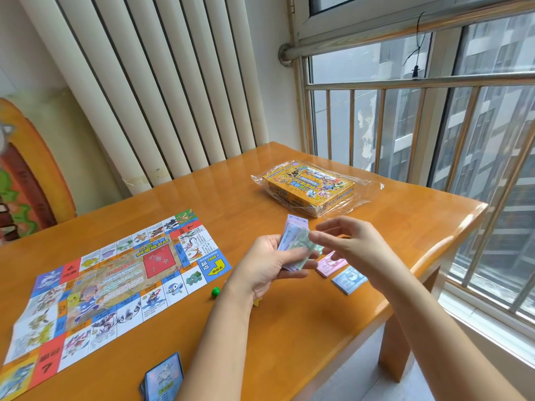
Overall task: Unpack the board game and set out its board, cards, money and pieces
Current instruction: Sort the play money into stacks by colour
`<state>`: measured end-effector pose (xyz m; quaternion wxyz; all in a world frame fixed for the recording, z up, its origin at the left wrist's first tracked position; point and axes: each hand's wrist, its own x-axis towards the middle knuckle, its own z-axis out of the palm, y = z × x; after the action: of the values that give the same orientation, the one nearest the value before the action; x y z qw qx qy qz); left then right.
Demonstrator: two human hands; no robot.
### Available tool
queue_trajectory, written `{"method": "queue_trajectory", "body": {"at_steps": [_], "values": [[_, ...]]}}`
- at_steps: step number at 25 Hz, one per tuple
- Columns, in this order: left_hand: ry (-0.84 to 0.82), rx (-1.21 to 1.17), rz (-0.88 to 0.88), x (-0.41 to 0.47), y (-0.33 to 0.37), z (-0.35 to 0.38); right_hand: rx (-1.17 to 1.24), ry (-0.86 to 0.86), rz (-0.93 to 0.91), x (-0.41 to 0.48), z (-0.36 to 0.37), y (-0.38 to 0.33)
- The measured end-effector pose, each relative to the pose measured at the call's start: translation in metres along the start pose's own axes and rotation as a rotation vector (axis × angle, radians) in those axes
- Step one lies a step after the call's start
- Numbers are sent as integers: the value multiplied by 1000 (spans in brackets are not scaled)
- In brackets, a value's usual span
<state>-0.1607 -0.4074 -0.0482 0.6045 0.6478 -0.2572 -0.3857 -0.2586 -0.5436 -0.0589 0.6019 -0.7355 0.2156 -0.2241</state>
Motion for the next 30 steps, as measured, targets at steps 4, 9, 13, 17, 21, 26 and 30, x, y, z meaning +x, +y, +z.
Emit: {"method": "queue_trajectory", "body": {"at_steps": [4, 9, 13, 17, 21, 26, 30], "values": [[-4, 94, 92, -1, 2, 2, 88, -5, 31, 1, 8, 0], [-105, -119, 15, 2, 3, -7, 143, 77, -1, -1, 6, 3], [-100, -152, 11, 2, 4, -11, 173, 75, 13, -4, -1, 8], [70, -181, 7, 7, 3, -15, 344, 76, 29, 6, -8, 8], [257, -325, -90, 13, -1, -24, -3, 112, 47, 37, -30, 6], [211, -368, -292, 17, -5, -18, -304, 2, 165, 56, -29, 6], [194, -415, -333, 22, -10, -11, -364, 4, 209, 60, -20, 13]]}}
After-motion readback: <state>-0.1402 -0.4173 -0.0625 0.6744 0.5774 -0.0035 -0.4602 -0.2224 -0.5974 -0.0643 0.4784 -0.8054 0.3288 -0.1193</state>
